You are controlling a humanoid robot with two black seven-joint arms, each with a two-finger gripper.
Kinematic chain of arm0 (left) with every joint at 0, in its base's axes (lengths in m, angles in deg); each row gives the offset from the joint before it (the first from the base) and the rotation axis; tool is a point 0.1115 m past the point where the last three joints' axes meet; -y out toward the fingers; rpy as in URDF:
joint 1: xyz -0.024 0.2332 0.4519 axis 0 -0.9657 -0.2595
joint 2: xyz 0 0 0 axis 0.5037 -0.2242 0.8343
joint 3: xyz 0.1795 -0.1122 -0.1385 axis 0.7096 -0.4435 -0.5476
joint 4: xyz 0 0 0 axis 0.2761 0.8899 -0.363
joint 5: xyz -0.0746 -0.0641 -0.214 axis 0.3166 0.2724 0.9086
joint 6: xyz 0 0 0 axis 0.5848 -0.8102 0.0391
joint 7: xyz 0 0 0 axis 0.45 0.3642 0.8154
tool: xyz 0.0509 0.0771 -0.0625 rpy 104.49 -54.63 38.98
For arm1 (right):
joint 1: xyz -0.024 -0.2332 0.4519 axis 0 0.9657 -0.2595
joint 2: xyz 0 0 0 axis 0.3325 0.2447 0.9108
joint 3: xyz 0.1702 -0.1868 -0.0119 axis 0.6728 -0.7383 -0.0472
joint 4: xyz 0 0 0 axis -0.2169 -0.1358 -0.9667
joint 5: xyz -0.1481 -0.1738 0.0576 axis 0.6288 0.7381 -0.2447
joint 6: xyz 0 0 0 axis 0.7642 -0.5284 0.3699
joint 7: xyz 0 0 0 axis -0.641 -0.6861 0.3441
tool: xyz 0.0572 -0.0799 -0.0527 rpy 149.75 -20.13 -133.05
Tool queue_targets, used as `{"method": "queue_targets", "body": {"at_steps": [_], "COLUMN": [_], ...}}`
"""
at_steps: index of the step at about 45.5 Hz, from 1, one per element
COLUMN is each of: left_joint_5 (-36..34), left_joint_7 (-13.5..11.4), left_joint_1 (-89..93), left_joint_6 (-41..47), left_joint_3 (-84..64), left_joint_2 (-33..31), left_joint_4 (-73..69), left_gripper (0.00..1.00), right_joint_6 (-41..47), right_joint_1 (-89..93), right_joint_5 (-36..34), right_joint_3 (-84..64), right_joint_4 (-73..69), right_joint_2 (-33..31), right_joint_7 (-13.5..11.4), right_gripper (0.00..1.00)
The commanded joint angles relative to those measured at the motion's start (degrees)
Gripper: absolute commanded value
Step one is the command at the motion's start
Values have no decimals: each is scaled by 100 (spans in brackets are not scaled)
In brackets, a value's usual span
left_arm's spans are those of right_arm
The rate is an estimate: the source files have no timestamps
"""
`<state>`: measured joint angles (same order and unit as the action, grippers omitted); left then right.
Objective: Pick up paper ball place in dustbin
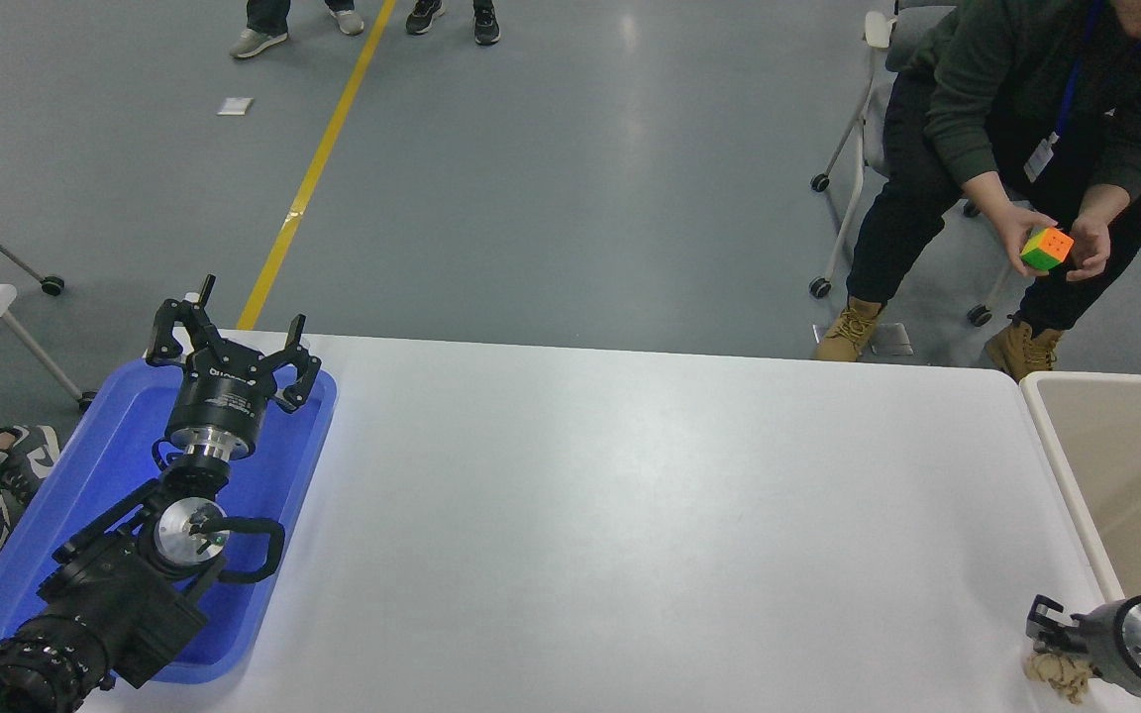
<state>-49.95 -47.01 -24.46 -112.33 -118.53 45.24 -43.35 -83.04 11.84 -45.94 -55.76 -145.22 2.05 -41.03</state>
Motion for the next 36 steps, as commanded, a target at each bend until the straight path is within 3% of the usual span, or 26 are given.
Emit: {"method": "queue_targets", "body": {"at_steps": [1, 17, 36], "left_joint_5": [-3, -3, -3], "left_joint_7": [0, 0, 0], "left_joint_1": [4, 4, 4], "left_joint_6": [1, -8, -8], "left_joint_3": [0, 0, 0], "left_joint_2": [0, 0, 0], "left_joint_4": [0, 0, 0], "left_gripper": [100, 100, 100], "right_joint_6": [30, 1295, 2578], "right_joint_1": [-401, -3044, -6570], "right_joint_5": [106, 624, 537], "right_joint_3": [-66, -1225, -3027], "right_joint_4": [-164, -1139, -1719], "right_joint_2": [-441, -995, -248], "right_joint_7": [0, -62, -62], "right_gripper": [0, 0, 0]}}
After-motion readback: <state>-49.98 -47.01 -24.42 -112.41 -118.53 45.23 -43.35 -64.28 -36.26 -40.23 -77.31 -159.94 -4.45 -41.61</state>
